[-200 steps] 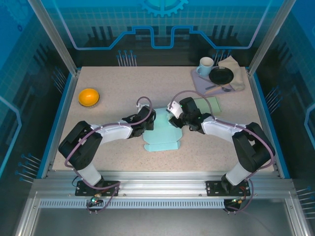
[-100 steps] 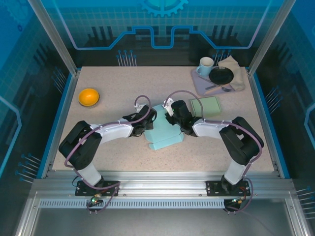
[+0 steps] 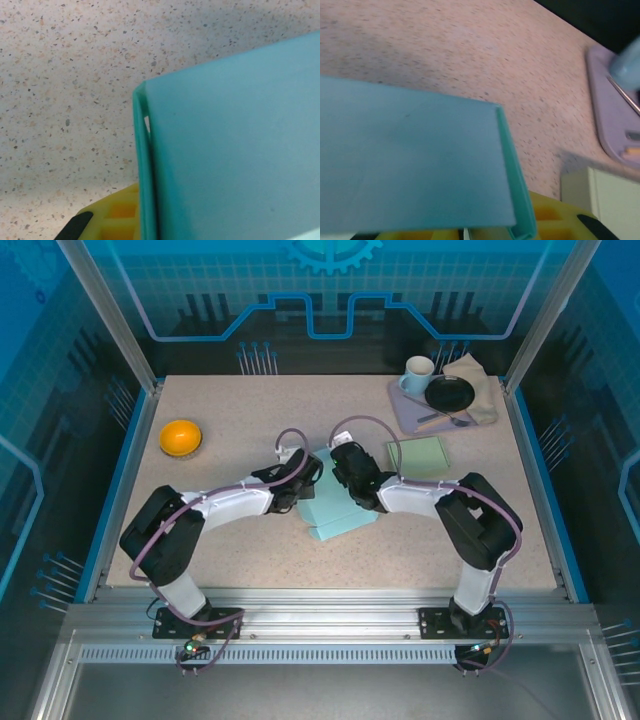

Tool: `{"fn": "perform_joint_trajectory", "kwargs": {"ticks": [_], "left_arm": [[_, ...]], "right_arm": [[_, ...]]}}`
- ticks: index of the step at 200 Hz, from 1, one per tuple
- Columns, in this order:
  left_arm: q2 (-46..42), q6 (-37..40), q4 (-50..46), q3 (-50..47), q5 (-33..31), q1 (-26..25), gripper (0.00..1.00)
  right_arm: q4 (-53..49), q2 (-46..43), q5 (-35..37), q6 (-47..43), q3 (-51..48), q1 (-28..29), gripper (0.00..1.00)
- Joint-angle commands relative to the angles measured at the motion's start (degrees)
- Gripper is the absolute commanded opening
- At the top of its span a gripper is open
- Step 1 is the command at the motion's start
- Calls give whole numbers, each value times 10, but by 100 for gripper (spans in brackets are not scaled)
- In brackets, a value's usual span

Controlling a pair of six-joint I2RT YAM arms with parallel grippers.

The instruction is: Fold the paper box

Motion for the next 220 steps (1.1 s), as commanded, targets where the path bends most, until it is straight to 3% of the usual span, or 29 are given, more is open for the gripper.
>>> {"fn": "perform_joint_trajectory", "kwargs": {"ticks": [1,24,42,57,74,94,130,220], "left_arm": [[-12,-10,-72,3,-46,-2,8],[-15,-10,-81,4,-62,0,8],[-19,-9,-78,1,-59,3,8],[-19,-8,-75,1,-51,4,8],[-15,-8,-74,6,-41,4,8],[-10,-10,-79,13,-34,4,8],[-13,-18,-82,18,-16,4,8],[-8,-27,-102,25,-15,4,9]], "right_arm": [[-155,13,194,109,21,-23,26],[-257,11,234,200,44,-31,33],[-246,-6,181,192,37,-41,34],[-184,-37,73,156,6,-53,36],[-88,-73,-101,100,-41,-72,44],[-50,-83,-198,72,-63,-80,56],[-30,-55,-248,62,-61,-82,61],[-6,-43,-267,65,-73,-50,64]]}}
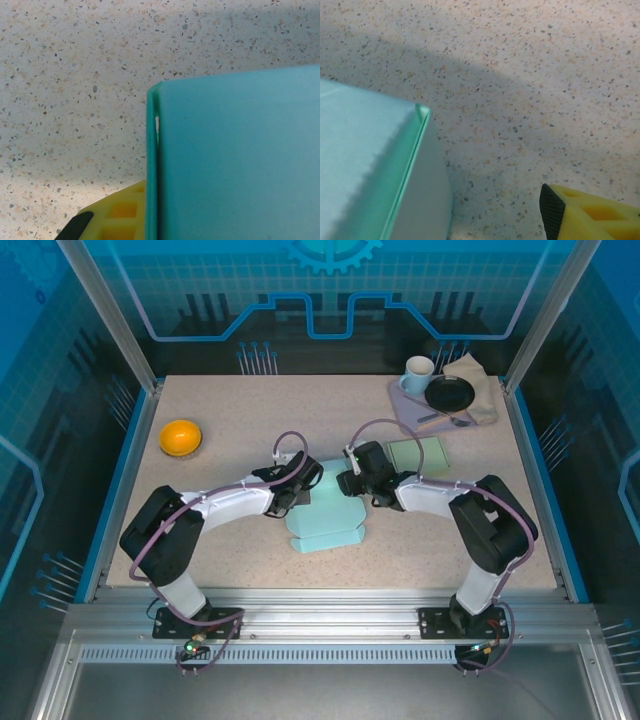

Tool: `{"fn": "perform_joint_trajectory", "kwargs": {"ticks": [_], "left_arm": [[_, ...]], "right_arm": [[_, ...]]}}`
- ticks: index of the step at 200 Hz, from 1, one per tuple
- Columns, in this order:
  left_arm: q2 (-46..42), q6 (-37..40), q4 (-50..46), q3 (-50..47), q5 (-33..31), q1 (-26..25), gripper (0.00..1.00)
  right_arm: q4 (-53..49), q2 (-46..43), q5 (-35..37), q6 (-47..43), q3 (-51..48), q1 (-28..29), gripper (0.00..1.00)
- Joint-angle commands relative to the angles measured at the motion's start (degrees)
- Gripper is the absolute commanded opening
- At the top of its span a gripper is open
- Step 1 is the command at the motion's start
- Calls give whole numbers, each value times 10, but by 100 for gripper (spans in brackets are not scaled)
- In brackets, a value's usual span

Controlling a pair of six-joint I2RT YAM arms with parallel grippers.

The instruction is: Fold the paper box

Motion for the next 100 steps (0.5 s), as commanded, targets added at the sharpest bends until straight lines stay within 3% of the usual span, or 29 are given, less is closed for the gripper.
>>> {"fn": "perform_joint_trajectory", "kwargs": {"ticks": [1,68,83,100], "left_arm": [[-8,-10,-18,16,-12,4,9],[-9,-14,-25,23,3,4,9],[-10,-13,-27,22,4,4,8],[-9,-11,-35,24,0,5,9]], "right_arm": [[9,-4,1,-12,-7,13,64],[2,38,116,-7,17,26,56],[13,37,133,-6,16,26,49],[-15,36,180,14,26,26,32]]}}
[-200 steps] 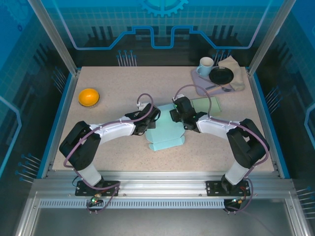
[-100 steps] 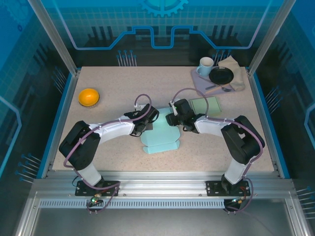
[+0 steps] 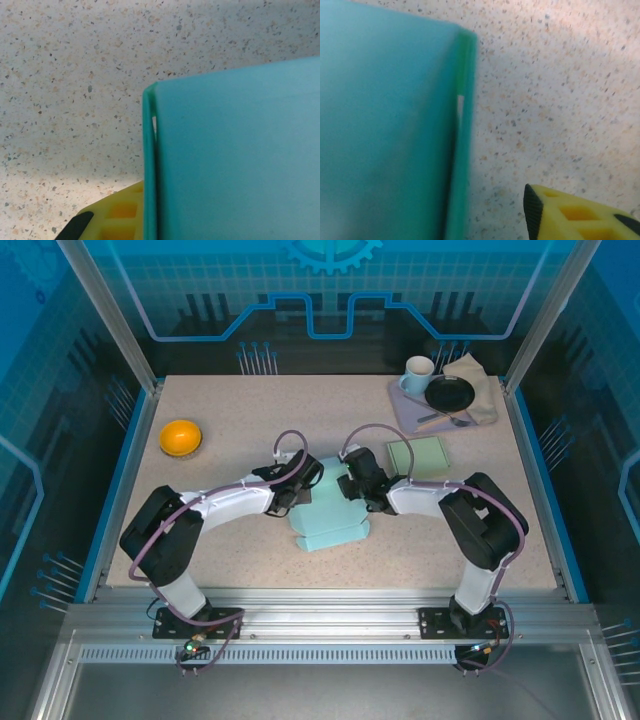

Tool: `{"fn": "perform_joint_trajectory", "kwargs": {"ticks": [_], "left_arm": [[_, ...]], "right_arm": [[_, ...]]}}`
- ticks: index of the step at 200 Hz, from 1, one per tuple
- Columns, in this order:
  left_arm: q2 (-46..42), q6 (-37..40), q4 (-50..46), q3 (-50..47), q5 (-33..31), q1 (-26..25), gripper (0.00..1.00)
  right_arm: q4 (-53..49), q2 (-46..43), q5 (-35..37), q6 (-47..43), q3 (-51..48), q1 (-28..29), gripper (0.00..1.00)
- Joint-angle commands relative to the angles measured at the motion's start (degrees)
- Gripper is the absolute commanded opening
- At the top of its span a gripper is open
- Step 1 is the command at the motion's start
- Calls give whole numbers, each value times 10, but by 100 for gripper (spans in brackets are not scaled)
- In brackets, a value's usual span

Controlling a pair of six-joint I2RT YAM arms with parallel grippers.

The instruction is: Fold the paper box

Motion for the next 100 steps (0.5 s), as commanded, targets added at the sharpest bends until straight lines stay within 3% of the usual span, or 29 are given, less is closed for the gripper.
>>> {"fn": "perform_joint_trajectory", "kwargs": {"ticks": [1,21,32,54,72,100], "left_arm": [[-9,-8,-32,15,-10,5,9],[-8,-9,-44,15,-25,9,9],[-9,-10,-46,13,-31,11,9],[-9,-12,-45,11,-39,13,9],[-8,-12,-43,11,-39,13,9],[-4,-10,-36,11,-34,13,9]], "right_arm": [[-25,9,103,23,20,-2,32],[-146,17,224,107,54,-2,14],[-204,21,275,149,66,-2,13],[-242,15,309,201,63,-1,13],[-217,-2,298,208,41,-2,18],[-96,-46,175,140,-8,-4,41]]}}
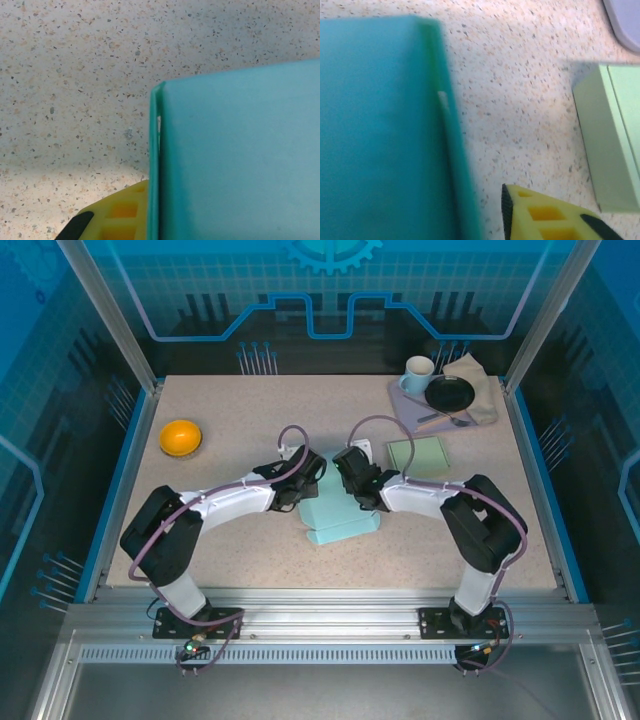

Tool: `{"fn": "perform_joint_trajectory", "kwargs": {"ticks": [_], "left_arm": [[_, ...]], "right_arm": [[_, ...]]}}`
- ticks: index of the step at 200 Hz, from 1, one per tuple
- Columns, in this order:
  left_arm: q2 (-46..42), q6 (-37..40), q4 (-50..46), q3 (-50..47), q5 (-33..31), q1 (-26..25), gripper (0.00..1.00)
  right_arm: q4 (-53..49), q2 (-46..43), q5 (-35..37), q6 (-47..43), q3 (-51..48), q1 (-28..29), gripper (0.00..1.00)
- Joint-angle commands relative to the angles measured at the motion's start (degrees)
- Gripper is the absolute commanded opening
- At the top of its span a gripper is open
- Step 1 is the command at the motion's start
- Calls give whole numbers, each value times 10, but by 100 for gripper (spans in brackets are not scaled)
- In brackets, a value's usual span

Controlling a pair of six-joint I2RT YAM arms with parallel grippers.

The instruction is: Fold the paper box

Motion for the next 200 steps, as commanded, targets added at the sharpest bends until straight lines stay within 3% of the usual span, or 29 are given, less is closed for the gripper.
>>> {"fn": "perform_joint_trajectory", "kwargs": {"ticks": [1,29,77,118,141,162,200], "left_arm": [[-4,-10,-72,-2,-53,16,9],[10,-1,-73,3,-52,18,9],[16,61,-56,3,-62,18,8],[-17,162,23,-29,-64,20,7],[-45,260,84,-49,49,25,9],[-30,361,-19,23,125,26,8],[-13,513,-199,142,87,26,5]], "right_arm": [[12,-35,21,-25,-48,-33,41],[35,-92,-122,-66,-63,-31,58],[-58,-252,-271,-102,-95,-28,63],[-146,-355,-262,-121,-107,-39,64],[-172,-388,-255,-141,-119,-46,64],[-211,-409,-245,-156,-112,-48,64],[-255,-482,-192,-132,-105,-65,64]]}}
